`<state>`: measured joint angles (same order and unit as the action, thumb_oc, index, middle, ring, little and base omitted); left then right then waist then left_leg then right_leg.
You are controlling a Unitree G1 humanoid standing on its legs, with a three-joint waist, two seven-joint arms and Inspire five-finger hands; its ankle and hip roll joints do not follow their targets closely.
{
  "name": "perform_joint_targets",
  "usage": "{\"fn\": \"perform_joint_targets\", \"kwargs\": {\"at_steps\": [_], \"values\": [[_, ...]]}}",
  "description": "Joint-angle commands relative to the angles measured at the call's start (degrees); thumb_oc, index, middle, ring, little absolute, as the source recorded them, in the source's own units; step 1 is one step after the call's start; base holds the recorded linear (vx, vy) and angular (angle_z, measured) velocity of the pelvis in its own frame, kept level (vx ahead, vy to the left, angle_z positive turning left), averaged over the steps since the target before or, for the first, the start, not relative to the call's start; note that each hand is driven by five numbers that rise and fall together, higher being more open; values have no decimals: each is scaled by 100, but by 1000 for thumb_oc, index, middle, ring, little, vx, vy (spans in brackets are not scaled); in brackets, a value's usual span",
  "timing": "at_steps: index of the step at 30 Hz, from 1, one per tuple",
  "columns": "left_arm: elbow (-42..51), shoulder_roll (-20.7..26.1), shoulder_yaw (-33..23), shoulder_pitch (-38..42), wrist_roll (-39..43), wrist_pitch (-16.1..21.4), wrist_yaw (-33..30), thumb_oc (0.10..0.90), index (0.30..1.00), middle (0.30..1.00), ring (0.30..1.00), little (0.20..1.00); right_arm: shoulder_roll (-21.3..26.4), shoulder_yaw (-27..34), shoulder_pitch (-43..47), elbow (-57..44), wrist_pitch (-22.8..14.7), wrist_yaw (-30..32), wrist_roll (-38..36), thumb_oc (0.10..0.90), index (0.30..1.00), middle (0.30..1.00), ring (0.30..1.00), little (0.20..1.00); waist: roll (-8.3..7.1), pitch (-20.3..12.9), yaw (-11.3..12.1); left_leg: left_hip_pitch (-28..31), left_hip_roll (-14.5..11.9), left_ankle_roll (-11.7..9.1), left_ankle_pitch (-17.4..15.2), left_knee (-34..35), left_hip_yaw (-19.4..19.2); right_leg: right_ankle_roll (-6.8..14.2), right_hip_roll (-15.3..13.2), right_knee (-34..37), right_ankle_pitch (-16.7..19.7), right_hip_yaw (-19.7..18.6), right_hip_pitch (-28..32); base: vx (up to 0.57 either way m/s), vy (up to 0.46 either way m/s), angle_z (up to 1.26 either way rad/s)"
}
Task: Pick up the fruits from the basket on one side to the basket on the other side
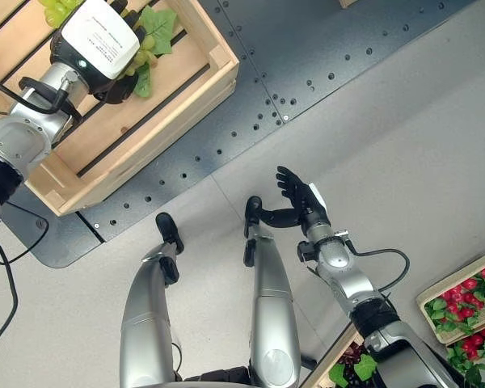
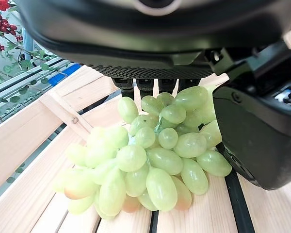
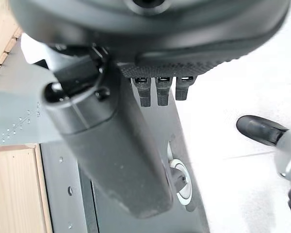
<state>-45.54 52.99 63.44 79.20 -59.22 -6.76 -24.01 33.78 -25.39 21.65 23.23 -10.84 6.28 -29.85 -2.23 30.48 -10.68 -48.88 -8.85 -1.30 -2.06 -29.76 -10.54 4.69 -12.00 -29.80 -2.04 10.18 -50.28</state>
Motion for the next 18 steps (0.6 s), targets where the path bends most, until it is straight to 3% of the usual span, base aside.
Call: {"fn": "perform_joint_targets", "kwargs": {"at_steps": [1,2,3,8,18], "values": [[-833,434,-472,662,201,-704,37,800,900,900,900,900,36,403,-172,-514,-556,339,-69,800,900,900,900,900,-142,-68,116,478,231,155,-616,282,-605,146,257,210,-109,-170,308,0,0,0],[-900,439,-420,669,291,-682,93,519,479,479,479,479,36,412,-168,-522,-554,363,-76,800,900,900,900,900,-131,-68,111,480,239,160,-610,292,-615,140,260,214,-99,-172,303,-30,20,-2],[-922,446,-431,634,343,-650,92,400,300,300,300,300,32,423,-174,-532,-558,362,-87,800,900,900,900,900,-125,-68,109,482,247,161,-604,306,-620,138,263,224,-91,-176,300,0,0,0],[-899,495,-483,452,458,-450,218,400,300,300,300,300,20,473,-215,-561,-595,385,-93,800,900,900,900,900,-91,-68,120,546,281,173,-588,382,-638,141,274,251,-87,-174,337,0,0,0],[-832,522,-592,352,922,140,-420,400,300,300,300,300,1,523,-200,-652,-669,443,-80,800,900,900,900,900,-46,-68,167,812,338,187,-560,531,-644,139,271,328,-94,-129,573,-36,-10,0]]}}
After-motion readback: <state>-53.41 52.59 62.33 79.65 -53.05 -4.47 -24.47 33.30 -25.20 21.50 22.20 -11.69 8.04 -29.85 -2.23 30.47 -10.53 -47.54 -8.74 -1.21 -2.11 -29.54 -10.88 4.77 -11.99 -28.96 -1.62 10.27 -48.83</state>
